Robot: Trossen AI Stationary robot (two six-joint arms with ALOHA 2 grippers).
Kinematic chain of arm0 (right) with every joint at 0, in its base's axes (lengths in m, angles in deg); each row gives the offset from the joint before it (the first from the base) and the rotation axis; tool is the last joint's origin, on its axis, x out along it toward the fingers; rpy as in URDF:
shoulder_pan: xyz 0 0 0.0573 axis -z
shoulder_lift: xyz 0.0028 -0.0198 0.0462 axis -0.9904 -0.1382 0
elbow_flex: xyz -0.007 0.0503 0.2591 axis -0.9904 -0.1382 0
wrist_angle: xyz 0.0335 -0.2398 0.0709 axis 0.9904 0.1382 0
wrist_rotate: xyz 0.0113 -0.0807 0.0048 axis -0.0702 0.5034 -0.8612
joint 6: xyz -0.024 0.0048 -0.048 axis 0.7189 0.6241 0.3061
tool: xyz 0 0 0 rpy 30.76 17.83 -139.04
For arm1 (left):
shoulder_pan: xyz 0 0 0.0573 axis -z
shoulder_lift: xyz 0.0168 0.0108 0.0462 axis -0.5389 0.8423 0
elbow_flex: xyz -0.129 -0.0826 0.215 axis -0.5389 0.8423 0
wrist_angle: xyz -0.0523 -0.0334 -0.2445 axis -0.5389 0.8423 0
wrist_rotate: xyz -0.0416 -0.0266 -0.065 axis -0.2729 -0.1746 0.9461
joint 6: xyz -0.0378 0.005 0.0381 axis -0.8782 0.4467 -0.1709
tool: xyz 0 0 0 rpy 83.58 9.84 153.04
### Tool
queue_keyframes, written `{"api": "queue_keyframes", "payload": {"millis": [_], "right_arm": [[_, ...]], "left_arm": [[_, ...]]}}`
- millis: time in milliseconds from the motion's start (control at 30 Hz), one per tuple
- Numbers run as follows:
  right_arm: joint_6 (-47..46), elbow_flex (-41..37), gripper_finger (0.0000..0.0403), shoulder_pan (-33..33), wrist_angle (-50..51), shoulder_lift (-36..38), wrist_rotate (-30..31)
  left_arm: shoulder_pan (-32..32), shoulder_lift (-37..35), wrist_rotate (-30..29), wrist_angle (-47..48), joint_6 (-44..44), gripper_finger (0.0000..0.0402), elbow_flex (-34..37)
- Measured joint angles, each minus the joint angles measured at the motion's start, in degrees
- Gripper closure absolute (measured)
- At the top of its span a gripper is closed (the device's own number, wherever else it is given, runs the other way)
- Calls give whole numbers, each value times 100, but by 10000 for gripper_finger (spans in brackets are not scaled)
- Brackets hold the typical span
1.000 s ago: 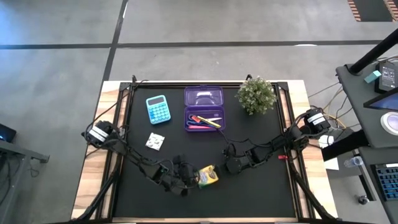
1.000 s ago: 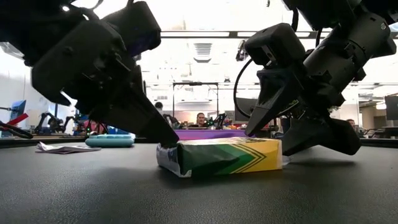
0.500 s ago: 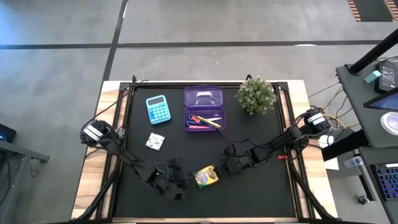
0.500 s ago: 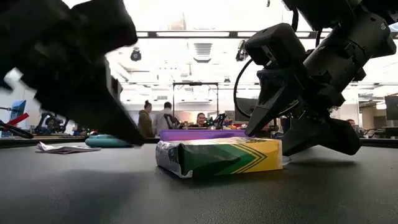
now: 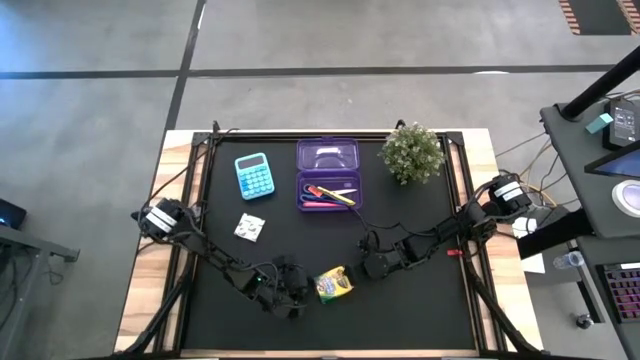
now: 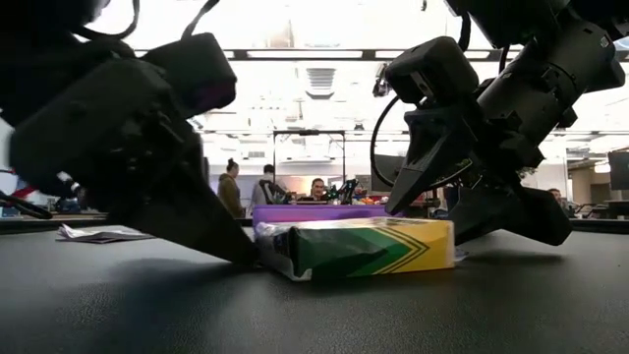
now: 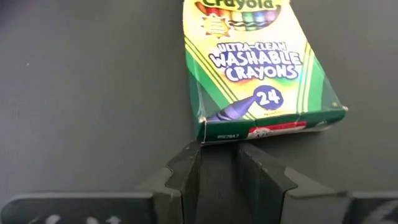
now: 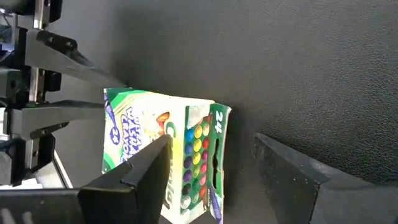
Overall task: Pack school essentials
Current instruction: Put the yellow crayon box into the purple supply box
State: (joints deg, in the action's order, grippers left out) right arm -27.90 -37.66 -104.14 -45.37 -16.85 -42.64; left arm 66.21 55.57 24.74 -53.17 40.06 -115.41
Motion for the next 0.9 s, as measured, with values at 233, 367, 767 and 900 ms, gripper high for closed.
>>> {"api": "queue_keyframes", "payload": {"millis": [233,367,767,900], "right_arm": [[135,4,184,0,2,0,-33],[178,4,184,2,-35,-2,-160],[181,2,183,-4,-553,-13,-543],[144,-9,183,-4,-664,-13,-542]], "left_arm": [[-181,7,37,-43,4,311,0],[-251,60,8,-98,6,311,2],[-299,214,54,-449,116,311,7],[-301,214,66,-445,152,311,7]]}}
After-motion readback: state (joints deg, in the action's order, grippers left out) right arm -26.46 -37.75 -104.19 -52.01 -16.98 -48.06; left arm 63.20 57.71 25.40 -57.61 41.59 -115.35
